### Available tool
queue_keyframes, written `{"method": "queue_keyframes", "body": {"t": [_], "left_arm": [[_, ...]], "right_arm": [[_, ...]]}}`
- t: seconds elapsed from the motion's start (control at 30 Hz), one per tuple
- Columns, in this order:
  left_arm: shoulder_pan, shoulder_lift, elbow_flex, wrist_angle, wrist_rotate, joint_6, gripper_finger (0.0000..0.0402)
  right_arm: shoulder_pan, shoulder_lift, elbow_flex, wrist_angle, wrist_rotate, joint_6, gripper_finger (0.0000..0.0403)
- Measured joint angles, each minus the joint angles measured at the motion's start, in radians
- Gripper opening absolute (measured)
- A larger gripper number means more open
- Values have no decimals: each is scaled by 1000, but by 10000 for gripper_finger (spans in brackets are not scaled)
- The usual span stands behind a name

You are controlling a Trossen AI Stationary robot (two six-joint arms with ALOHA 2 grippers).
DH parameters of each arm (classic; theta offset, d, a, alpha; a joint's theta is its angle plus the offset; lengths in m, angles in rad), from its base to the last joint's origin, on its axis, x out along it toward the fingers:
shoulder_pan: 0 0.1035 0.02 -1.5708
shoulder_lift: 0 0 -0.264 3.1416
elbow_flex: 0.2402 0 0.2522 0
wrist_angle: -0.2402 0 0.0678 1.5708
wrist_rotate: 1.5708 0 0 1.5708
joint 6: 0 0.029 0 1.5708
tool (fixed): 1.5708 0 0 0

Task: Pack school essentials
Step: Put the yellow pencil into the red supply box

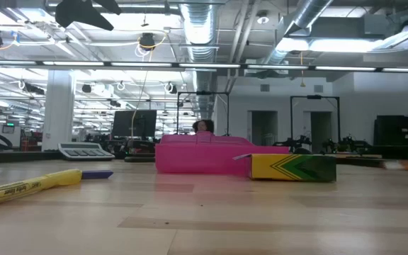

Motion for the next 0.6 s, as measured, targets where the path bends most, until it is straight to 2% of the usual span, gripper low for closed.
{"method": "queue_keyframes", "body": {"t": [0.17,0.3,0.47,0.6], "left_arm": [[0,0,0,0,-1,14,242],[0,0,0,0,-1,27,242],[0,0,0,0,-2,32,242],[0,0,0,0,-1,55,242]], "right_arm": [[-51,-120,0,-83,48,-102,5],[-148,-231,0,-80,111,-305,10],[-341,-361,1,60,117,-761,8],[-538,-425,2,260,2,-1176,7]]}}
